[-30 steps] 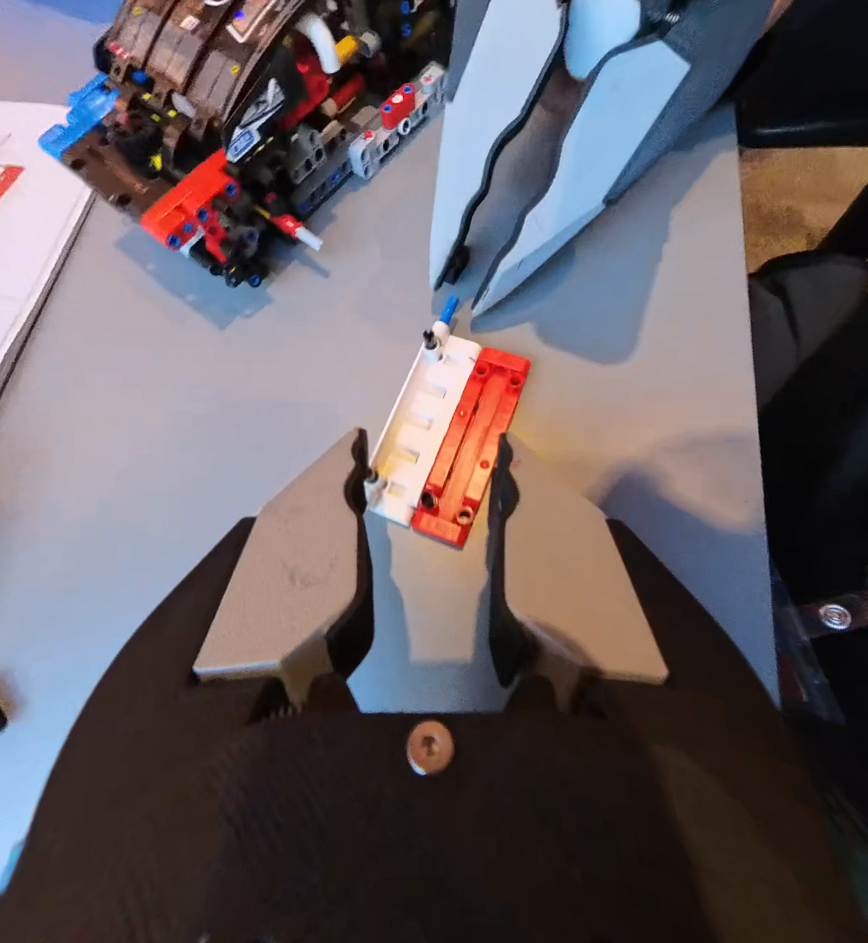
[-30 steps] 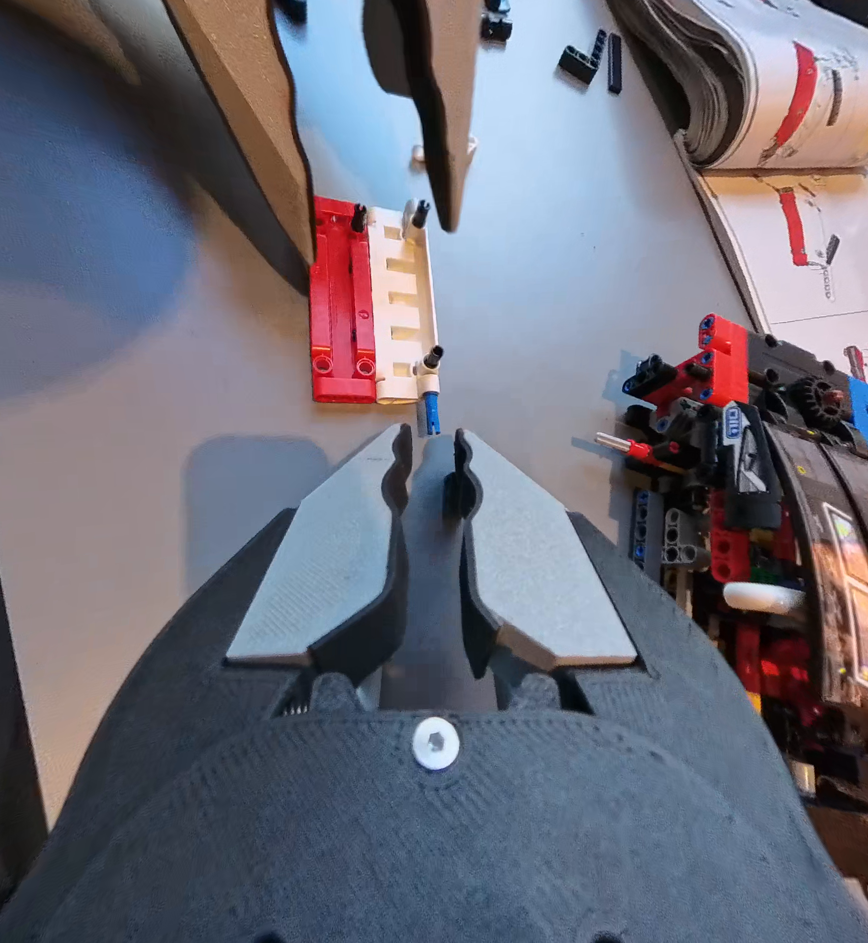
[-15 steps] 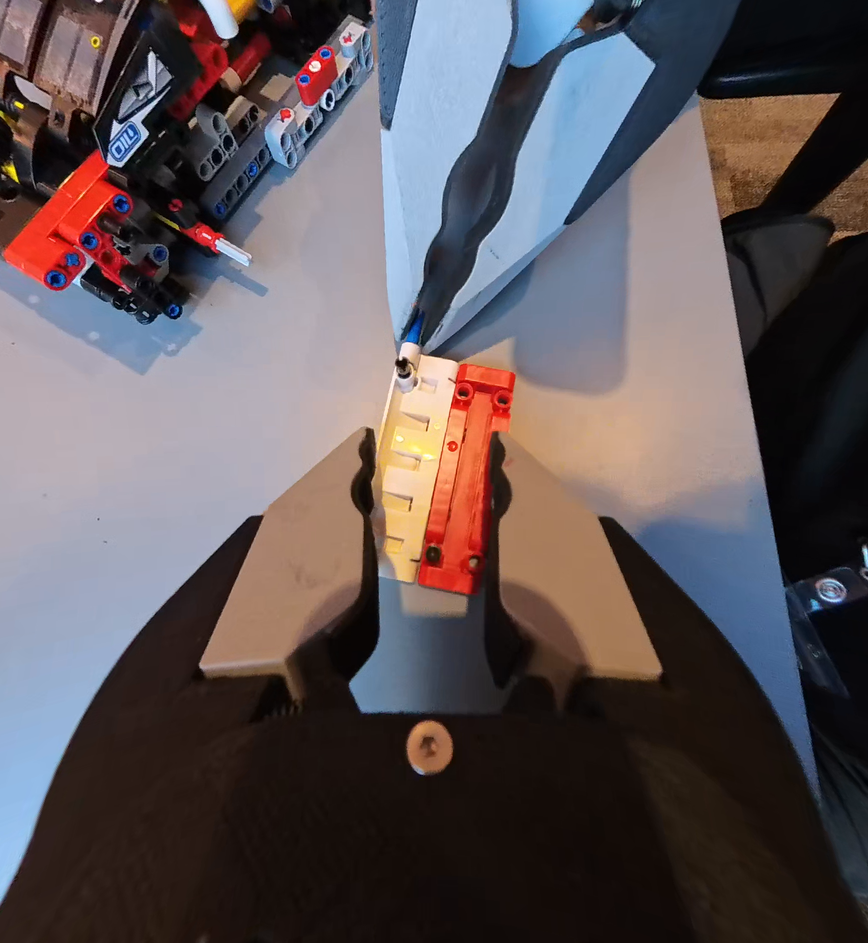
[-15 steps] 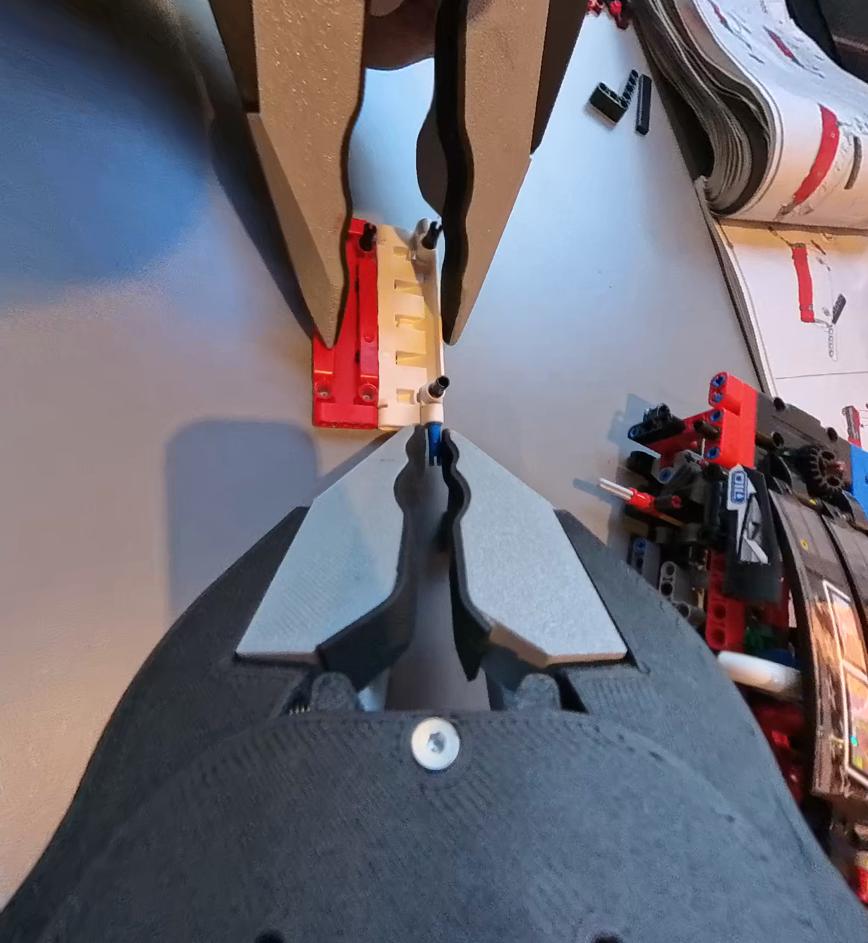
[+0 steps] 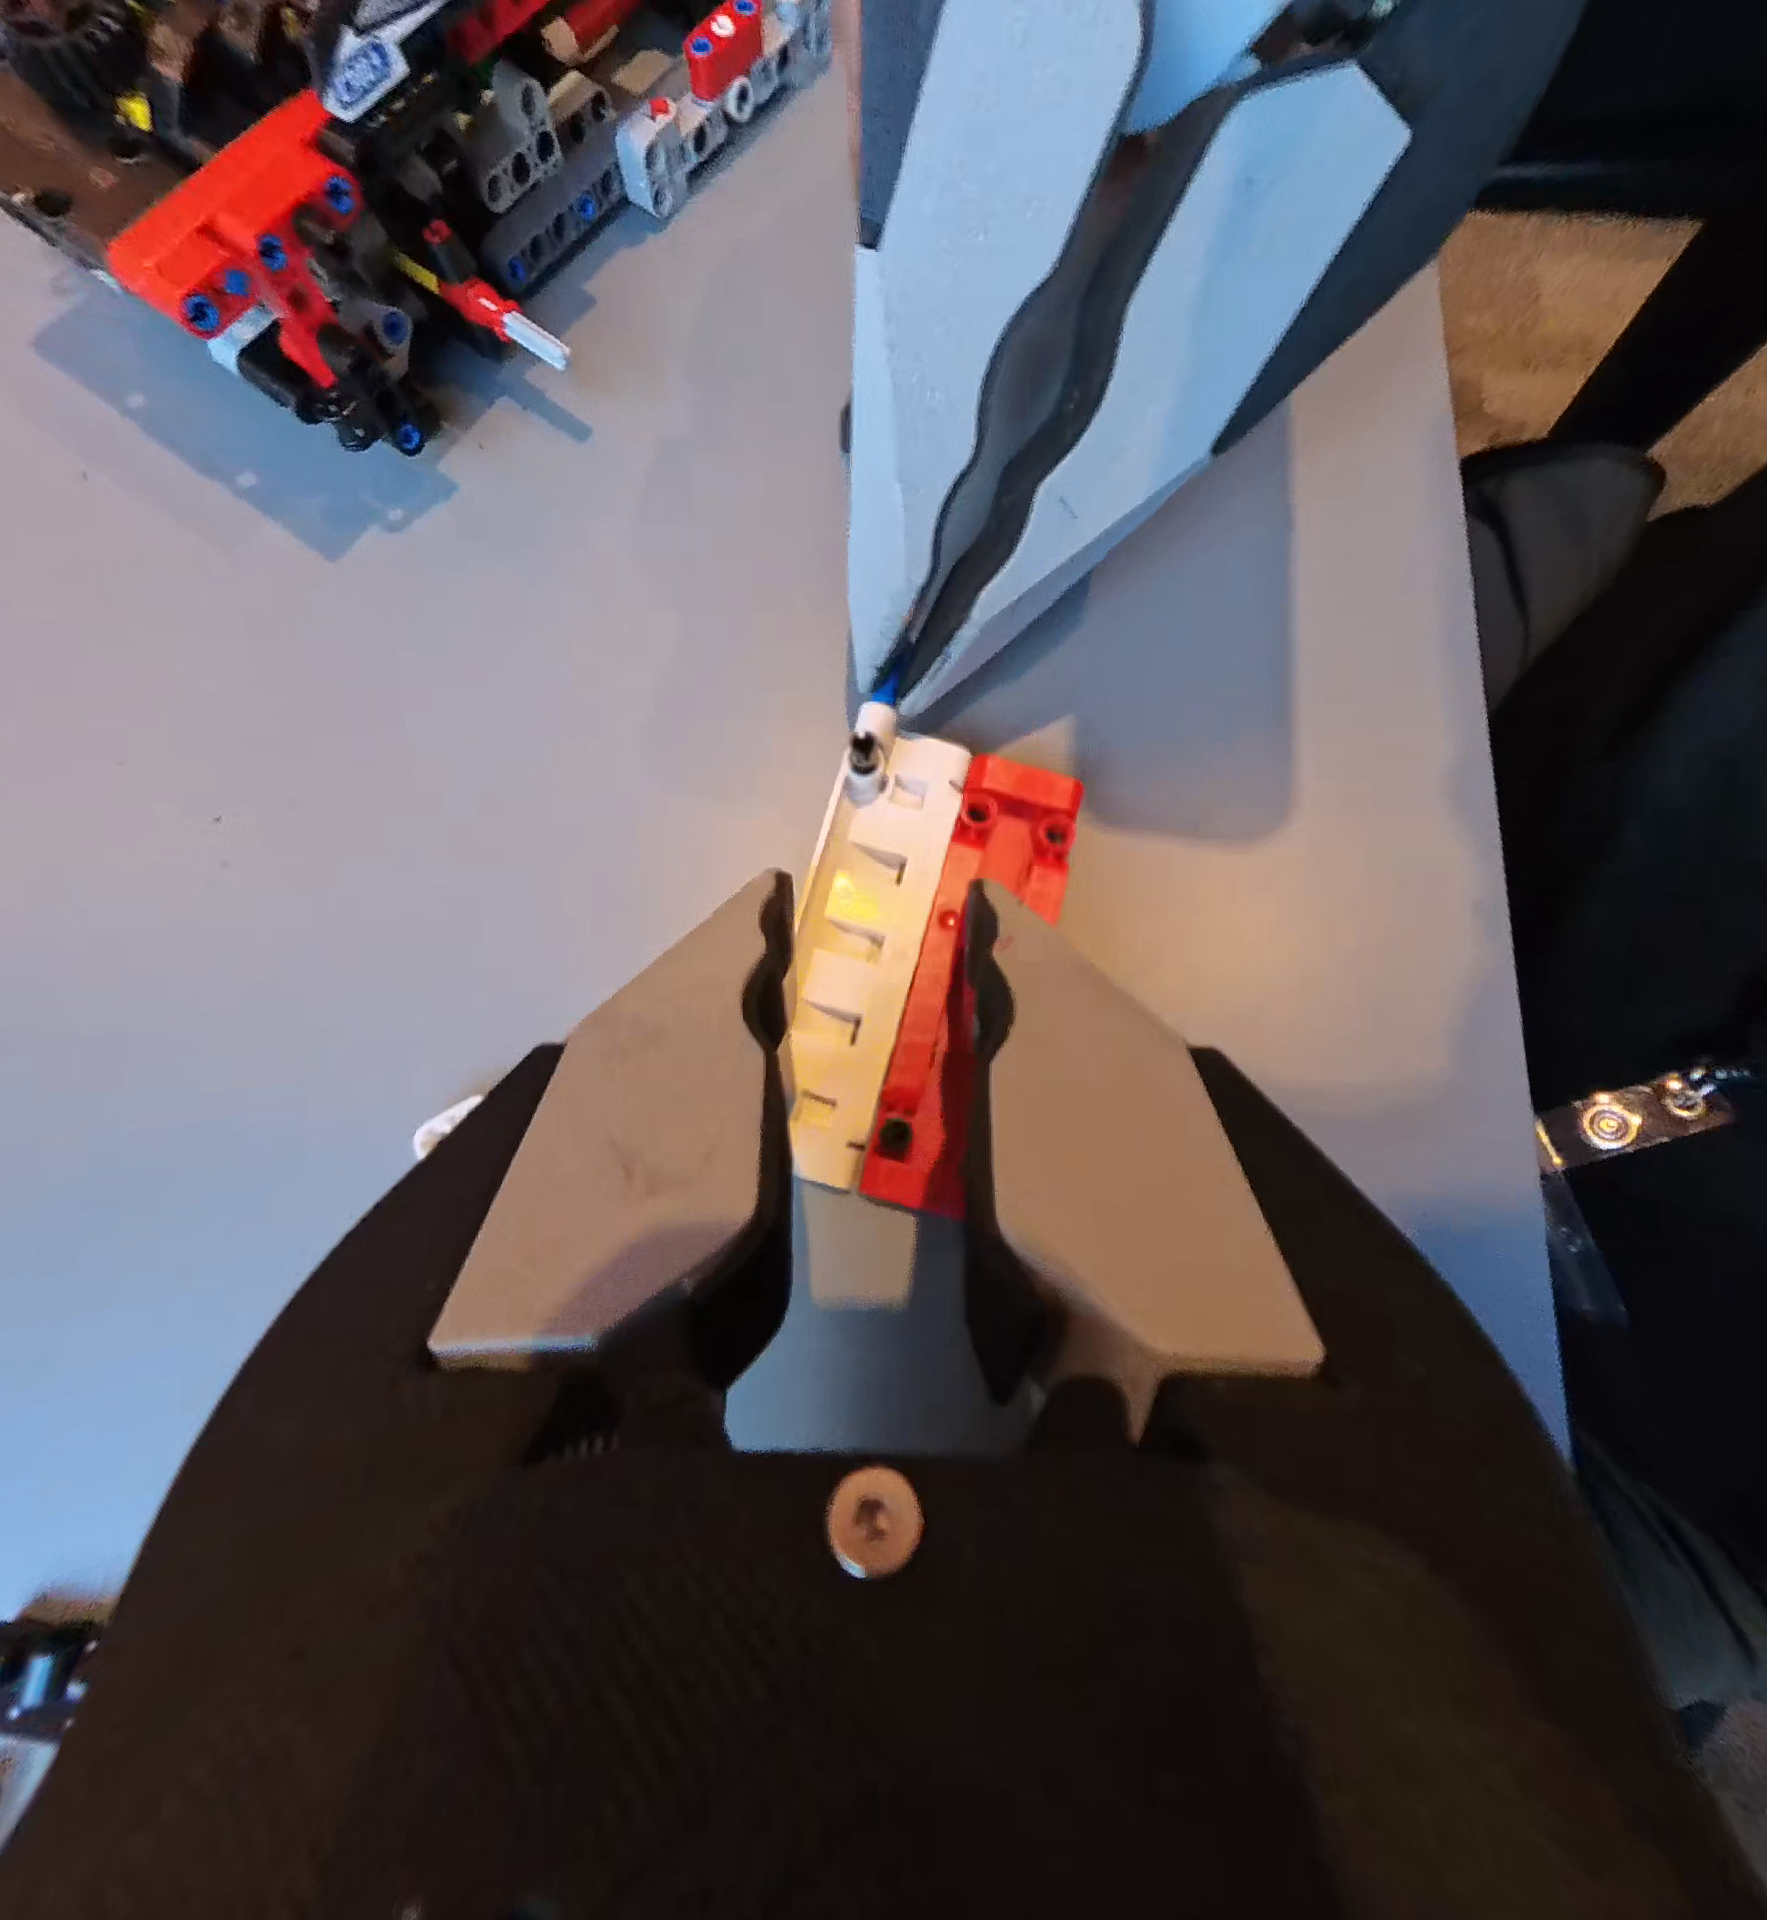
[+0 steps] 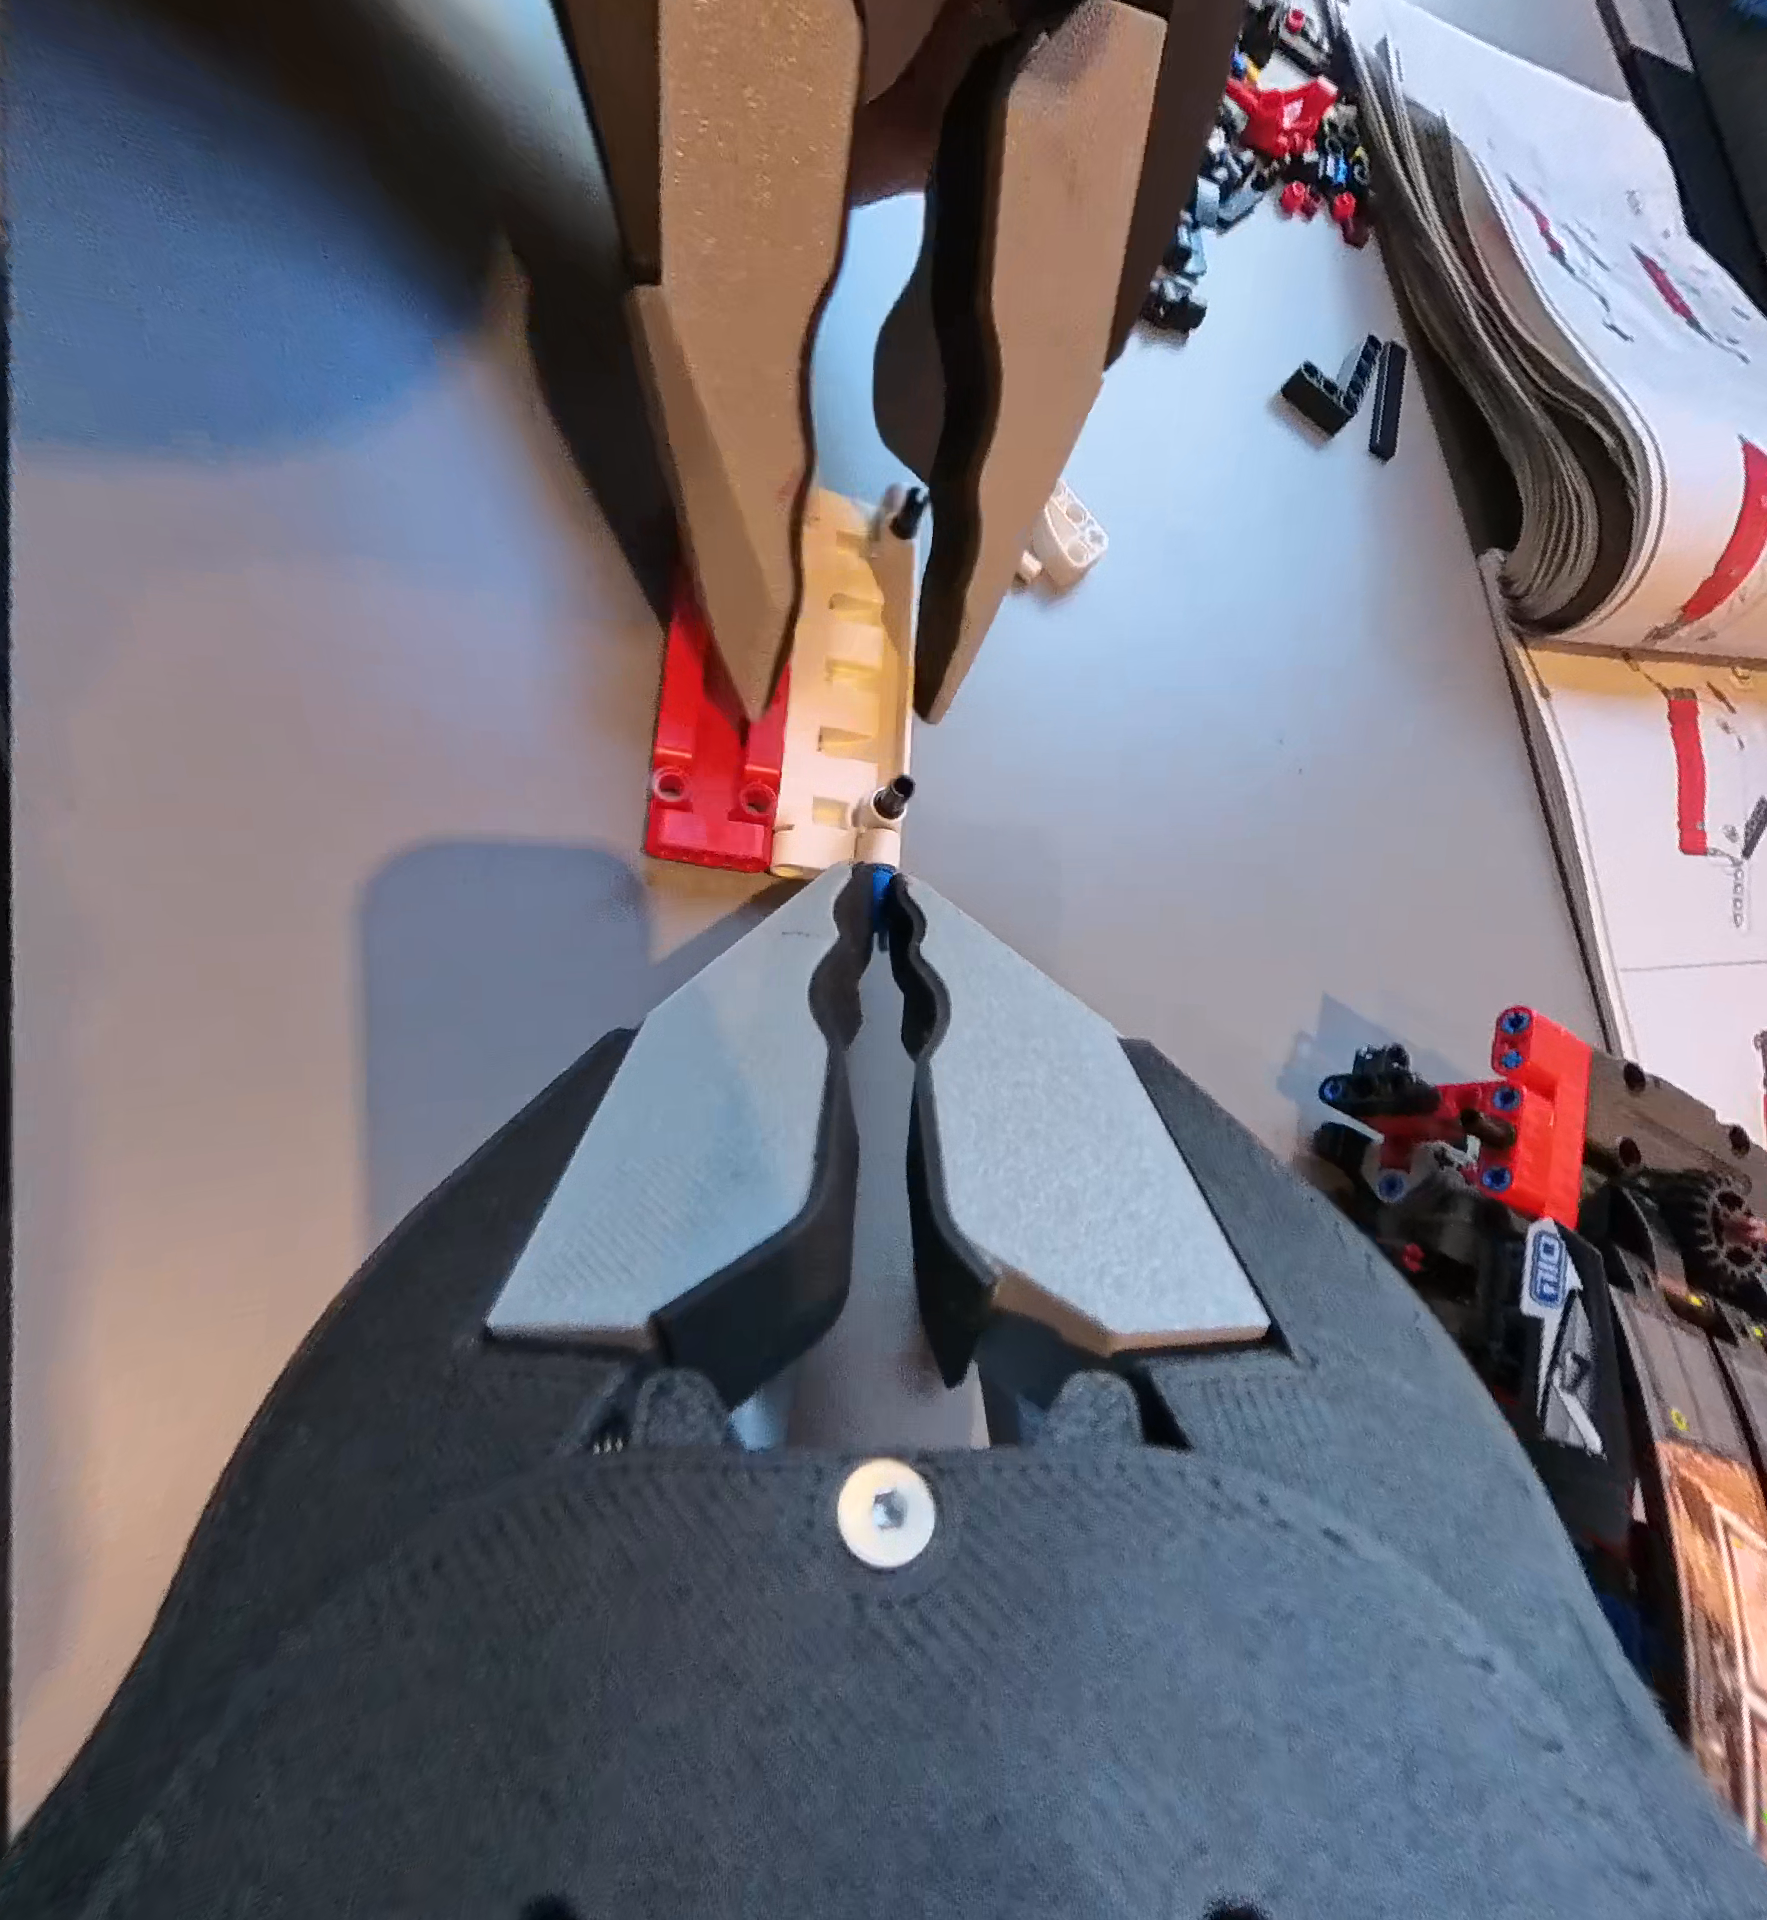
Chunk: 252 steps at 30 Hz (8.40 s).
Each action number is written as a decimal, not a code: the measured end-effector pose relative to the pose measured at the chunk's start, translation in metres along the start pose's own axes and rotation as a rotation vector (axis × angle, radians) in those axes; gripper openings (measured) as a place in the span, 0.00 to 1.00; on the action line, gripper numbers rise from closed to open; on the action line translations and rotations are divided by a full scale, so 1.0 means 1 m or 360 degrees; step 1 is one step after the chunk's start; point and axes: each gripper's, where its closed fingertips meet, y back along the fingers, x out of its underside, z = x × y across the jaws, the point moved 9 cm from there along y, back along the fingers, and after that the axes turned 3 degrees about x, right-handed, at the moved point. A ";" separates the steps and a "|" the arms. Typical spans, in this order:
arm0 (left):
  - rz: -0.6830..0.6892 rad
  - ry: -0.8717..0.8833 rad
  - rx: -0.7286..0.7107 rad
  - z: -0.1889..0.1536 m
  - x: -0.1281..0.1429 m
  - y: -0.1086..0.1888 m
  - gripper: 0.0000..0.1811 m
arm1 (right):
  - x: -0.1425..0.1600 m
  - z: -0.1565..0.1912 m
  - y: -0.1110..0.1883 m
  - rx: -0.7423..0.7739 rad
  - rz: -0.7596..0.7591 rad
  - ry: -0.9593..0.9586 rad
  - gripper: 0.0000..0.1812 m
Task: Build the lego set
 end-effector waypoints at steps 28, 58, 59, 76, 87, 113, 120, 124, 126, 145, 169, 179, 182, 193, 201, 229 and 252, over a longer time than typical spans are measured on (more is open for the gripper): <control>0.0100 -0.0085 -0.0034 0.014 -0.005 0.003 0.11 | 0.008 0.014 0.016 0.0031 -0.0025 -0.0362 0.10; -0.0159 0.0785 -0.1066 0.108 0.050 0.159 0.26 | -0.097 -0.136 0.025 0.0081 -0.0249 -0.0591 0.30; -0.0187 0.0874 -0.1052 0.132 0.057 0.170 0.27 | -0.099 -0.144 0.023 0.0096 -0.0260 -0.0598 0.30; 0.0074 0.1048 -0.0530 0.235 0.094 0.136 0.21 | -0.077 -0.246 -0.066 -0.0145 0.0131 -0.0442 0.32; -0.0041 0.1061 -0.0505 0.237 0.096 0.135 0.20 | -0.090 -0.245 -0.155 -0.0047 0.0558 0.0208 0.18; -0.0035 0.1103 -0.0631 0.241 0.116 0.155 0.09 | -0.065 -0.250 -0.148 -0.0416 0.0717 0.0023 0.01; -0.0132 0.1021 -0.0561 0.238 0.093 0.151 0.11 | -0.054 -0.250 -0.140 -0.0373 0.0713 -0.0002 0.01; -0.0220 0.1031 -0.0404 0.234 0.079 0.145 0.11 | -0.053 -0.251 -0.136 -0.0358 0.0665 -0.0033 0.01; -0.0238 0.1016 -0.0402 0.233 0.075 0.148 0.11 | -0.052 -0.251 -0.136 -0.0363 0.0654 -0.0055 0.01; 0.0255 0.0769 -0.0719 0.252 0.071 0.109 0.00 | 0.007 -0.283 -0.090 0.0195 0.1140 -0.0006 0.01; -0.0259 0.0548 -0.0196 0.253 -0.110 0.047 0.00 | 0.063 -0.306 -0.002 -0.0192 0.0388 -0.1366 0.23; 0.0115 0.0679 -0.0475 0.253 -0.019 0.042 0.00 | 0.107 -0.302 -0.002 -0.0366 0.0467 -0.1503 0.21; 0.0113 0.0714 -0.0467 0.252 -0.011 0.052 0.00 | 0.104 -0.292 -0.008 -0.0240 0.0698 -0.1243 0.21; 0.0164 0.0796 -0.0561 0.263 0.021 0.078 0.00 | 0.113 -0.269 -0.012 0.0038 0.0931 -0.0757 0.14; 0.0190 0.0805 -0.0612 0.262 0.026 0.086 0.01 | 0.116 -0.266 -0.010 0.0048 0.0858 -0.0762 0.13; -0.0770 0.1211 -0.0744 0.106 0.030 0.192 0.22 | 0.120 -0.253 -0.005 0.0169 0.0675 -0.0706 0.08; -0.1250 0.1242 -0.0761 0.131 0.039 0.189 0.25 | 0.124 -0.254 -0.004 0.0137 0.0597 -0.0692 0.08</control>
